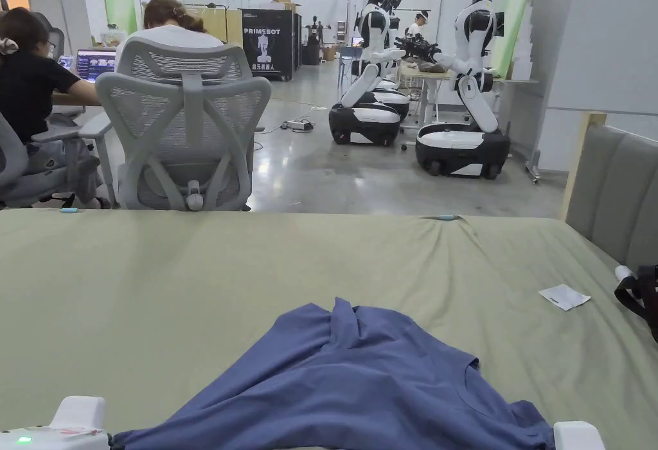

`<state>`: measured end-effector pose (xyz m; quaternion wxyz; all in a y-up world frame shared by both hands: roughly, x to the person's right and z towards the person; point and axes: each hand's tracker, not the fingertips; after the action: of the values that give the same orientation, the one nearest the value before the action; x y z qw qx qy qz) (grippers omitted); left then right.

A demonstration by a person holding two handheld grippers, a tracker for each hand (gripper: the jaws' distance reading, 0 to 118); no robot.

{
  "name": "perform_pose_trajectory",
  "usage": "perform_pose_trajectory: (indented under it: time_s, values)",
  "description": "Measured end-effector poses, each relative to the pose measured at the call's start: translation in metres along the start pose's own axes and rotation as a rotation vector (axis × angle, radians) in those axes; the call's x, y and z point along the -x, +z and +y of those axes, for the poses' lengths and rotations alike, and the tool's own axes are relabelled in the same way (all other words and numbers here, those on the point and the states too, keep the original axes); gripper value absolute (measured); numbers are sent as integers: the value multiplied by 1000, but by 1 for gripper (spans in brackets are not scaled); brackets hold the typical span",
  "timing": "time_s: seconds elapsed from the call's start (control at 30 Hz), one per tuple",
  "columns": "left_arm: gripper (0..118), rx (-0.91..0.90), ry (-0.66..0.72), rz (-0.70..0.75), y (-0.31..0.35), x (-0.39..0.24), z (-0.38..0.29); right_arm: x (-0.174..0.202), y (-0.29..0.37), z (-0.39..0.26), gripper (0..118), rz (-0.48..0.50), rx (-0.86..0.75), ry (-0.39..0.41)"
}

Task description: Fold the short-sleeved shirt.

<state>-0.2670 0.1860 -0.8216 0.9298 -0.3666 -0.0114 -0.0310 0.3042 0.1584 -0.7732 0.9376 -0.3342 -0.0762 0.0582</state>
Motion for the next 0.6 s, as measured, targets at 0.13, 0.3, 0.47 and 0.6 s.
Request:
perform_pose_trajectory:
  time_s: [0.13, 0.3, 0.47, 0.6]
  values:
    - [84, -256, -49, 90, 46, -28, 12, 15, 46, 38, 104, 96, -166, -59]
    - [106, -434, -54, -16, 86, -93, 34, 69, 94, 77, 113, 211, -361, -64]
    - [0, -440, -101, -48, 91, -126, 35, 103, 105, 83, 0, 248, -406, -56]
    - [0, -343, -111, -53, 83, -108, 40, 106, 102, 86, 0, 324, -374, -45]
